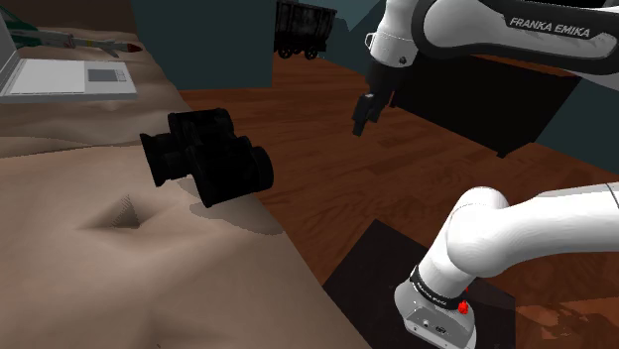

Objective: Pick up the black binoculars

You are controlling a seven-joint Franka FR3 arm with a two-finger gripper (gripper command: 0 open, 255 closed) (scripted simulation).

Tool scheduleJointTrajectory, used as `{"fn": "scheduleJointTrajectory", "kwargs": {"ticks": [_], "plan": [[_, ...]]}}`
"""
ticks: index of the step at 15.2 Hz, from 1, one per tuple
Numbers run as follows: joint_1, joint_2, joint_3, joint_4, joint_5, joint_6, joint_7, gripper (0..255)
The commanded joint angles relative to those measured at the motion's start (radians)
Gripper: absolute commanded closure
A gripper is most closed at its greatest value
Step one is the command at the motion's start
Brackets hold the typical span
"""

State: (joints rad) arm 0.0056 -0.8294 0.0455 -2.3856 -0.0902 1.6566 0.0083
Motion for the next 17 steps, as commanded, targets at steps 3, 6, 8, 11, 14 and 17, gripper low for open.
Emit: {"fn": "scheduleJointTrajectory", "kwargs": {"ticks": [3, 6, 8, 11, 14, 17], "plan": [[0.013, -0.005, 0.026, -0.016, 0.051, 0.043, 0.058, 0], [0.032, -0.006, 0.068, -0.032, 0.124, 0.113, 0.143, 0], [0.044, 0.0, 0.097, -0.038, 0.169, 0.165, 0.198, 0], [0.058, 0.015, 0.144, -0.038, 0.232, 0.246, 0.279, 0], [0.068, 0.04, 0.192, -0.029, 0.286, 0.332, 0.357, 0], [0.072, 0.072, 0.243, -0.009, 0.332, 0.42, 0.433, 0]]}}
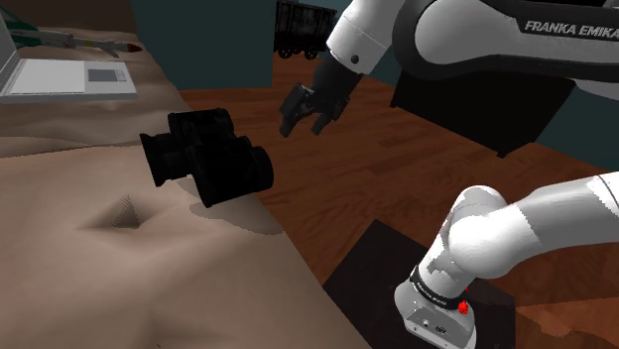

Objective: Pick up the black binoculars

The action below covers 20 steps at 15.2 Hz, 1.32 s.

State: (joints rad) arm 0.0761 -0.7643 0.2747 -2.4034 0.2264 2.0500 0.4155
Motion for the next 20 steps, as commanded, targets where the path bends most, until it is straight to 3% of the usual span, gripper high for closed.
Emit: {"fn": "scheduleJointTrajectory", "kwargs": {"ticks": [1, 10, 19, 20], "plan": [[0.001, 0.019, 0.032, 0.018, 0.029, 0.056, 0.051, 0], [-0.046, 0.149, 0.2, 0.145, 0.087, 0.307, 0.28, 0], [-0.033, 0.149, 0.219, 0.044, 0.108, 0.406, 0.272, 0], [-0.034, 0.151, 0.219, 0.046, 0.108, 0.407, 0.272, 255]]}}
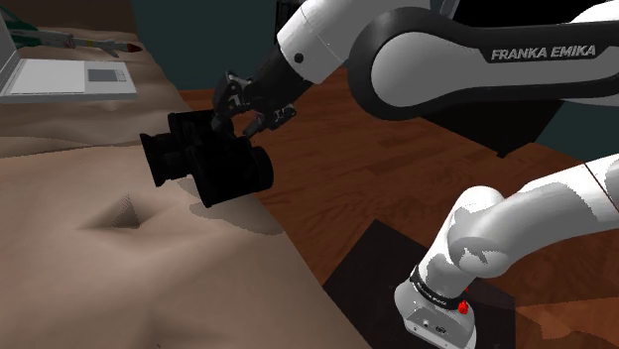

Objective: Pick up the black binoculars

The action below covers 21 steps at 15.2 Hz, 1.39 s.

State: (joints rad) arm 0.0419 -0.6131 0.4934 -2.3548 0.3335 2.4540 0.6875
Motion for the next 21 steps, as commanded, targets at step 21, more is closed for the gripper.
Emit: {"fn": "scheduleJointTrajectory", "kwargs": {"ticks": [21], "plan": [[-0.021, 0.004, -0.026, 0.159, -0.032, -0.154, 0.014, 255]]}}
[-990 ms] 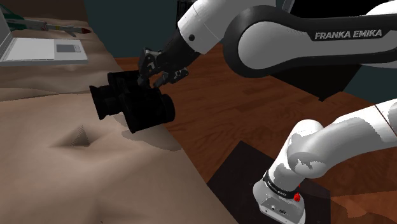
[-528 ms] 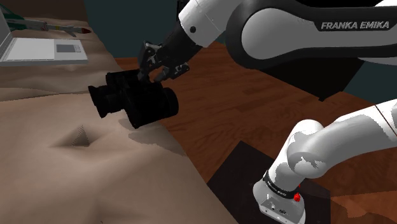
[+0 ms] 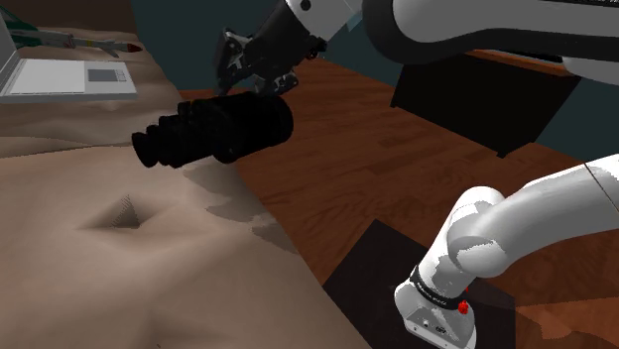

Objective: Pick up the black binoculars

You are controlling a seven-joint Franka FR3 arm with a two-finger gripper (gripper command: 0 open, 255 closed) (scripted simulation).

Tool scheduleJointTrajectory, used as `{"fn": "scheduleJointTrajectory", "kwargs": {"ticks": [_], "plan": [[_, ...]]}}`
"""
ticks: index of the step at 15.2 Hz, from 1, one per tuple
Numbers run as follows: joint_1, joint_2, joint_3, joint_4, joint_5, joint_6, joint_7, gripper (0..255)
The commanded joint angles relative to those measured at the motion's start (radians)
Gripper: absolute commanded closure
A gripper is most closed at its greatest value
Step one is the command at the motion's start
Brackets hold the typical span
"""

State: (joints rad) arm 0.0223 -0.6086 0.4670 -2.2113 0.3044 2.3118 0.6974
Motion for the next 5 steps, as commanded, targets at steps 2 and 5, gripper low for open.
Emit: {"fn": "scheduleJointTrajectory", "kwargs": {"ticks": [2, 5], "plan": [[-0.006, 0.004, -0.003, 0.046, -0.008, -0.038, 0.007, 255], [-0.008, 0.007, -0.005, 0.063, -0.011, -0.052, 0.008, 255]]}}
